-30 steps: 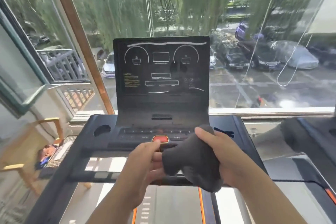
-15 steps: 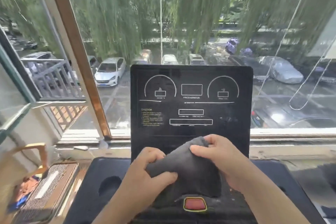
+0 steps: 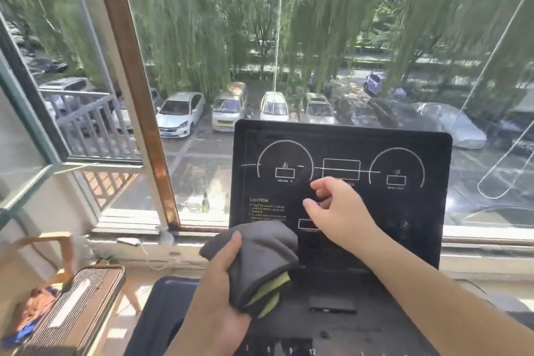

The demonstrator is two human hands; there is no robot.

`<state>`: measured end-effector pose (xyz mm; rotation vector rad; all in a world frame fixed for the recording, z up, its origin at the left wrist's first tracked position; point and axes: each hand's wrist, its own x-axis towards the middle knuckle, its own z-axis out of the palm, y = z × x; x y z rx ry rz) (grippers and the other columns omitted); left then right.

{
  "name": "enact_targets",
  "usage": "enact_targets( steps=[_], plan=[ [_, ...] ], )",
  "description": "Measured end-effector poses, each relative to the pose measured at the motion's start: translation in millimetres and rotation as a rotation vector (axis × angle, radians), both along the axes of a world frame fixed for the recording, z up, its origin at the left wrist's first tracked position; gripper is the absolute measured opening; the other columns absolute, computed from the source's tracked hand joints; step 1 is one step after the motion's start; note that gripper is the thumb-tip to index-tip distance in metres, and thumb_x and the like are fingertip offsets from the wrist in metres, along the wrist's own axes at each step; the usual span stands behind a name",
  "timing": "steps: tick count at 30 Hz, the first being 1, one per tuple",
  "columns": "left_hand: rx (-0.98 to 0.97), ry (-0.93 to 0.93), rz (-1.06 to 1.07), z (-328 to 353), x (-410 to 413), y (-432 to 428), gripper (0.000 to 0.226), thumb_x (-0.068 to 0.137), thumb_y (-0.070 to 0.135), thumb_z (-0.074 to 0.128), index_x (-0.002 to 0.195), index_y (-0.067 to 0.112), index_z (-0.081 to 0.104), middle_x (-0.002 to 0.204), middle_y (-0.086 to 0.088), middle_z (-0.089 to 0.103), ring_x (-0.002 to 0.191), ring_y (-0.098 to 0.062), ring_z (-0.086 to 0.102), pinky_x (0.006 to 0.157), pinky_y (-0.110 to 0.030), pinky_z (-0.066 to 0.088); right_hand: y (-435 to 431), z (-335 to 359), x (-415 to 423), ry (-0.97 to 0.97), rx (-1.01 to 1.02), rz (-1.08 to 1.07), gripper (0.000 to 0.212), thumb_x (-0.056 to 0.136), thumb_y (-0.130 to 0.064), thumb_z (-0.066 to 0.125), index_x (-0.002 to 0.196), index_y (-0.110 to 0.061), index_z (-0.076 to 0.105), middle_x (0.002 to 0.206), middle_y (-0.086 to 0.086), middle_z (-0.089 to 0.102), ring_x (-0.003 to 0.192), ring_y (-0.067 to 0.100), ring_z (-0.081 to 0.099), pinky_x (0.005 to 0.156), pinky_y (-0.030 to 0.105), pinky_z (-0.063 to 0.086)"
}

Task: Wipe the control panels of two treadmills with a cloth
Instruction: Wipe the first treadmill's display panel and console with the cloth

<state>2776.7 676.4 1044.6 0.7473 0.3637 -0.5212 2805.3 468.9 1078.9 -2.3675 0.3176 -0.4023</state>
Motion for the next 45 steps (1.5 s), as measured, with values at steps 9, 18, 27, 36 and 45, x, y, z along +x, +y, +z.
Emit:
enact_targets(
  steps=[9,18,27,36,45],
  plan=[
    [0.864,-0.828,0.398,62.9,69.4,-16.9,0.035,0.082,0.058,0.068,0.108,0.041,0.051,0.097,-0.006,0.066,0.093,-0.040,0.068,0.083,-0.049,0.055,-63.5,74.7,72.3,-0.124,-0.526,0.108,0.055,0.102,-0.031,0.055,0.154,-0.016,0.046,0.165,0.005,0.037,0.155,0.024,0.028,0.128,0.041,0.023],
    [1.838,-1.549,0.138,22.6,193.2,-64.1,0.055,0.075,0.047,0.071,0.123,0.025,0.056,0.162,-0.015,0.034,0.150,-0.047,0.024,0.121,-0.066,0.021,-73.8,30.7,100.6,-0.231,-0.506,0.040,0.055,0.098,-0.037,0.042,0.148,-0.017,0.055,0.149,0.001,0.059,0.144,0.023,0.045,0.128,0.045,0.021],
    [1.870,-1.543,0.290,-33.4,180.8,-78.2,0.078,0.088,0.054,0.062,0.158,0.029,0.040,0.174,-0.013,0.014,0.160,-0.044,0.006,0.125,-0.067,0.010,-68.5,6.2,118.0,-0.491,-0.584,-0.090,0.046,0.093,-0.030,0.054,0.134,-0.013,0.066,0.132,0.003,0.070,0.130,0.024,0.059,0.128,0.046,0.023],
    [1.953,-2.139,-0.184,-123.2,143.4,-14.2,0.081,0.075,0.046,0.066,0.154,0.039,0.048,0.168,-0.004,0.032,0.158,-0.037,0.023,0.122,-0.059,0.024,-63.0,3.9,119.6,-0.552,-0.568,-0.126,0.045,0.095,-0.031,0.051,0.133,-0.013,0.067,0.131,0.003,0.070,0.129,0.024,0.060,0.128,0.047,0.021],
    [1.859,-1.460,0.203,-23.6,187.0,-61.0,0.077,0.095,0.050,0.047,0.165,0.039,0.014,0.176,-0.003,-0.005,0.160,-0.038,-0.012,0.129,-0.056,-0.004,-60.3,4.2,119.8,-0.565,-0.545,-0.148,0.040,0.095,-0.025,0.056,0.130,-0.011,0.069,0.129,0.004,0.072,0.127,0.024,0.061,0.128,0.047,0.023]
  ],
)
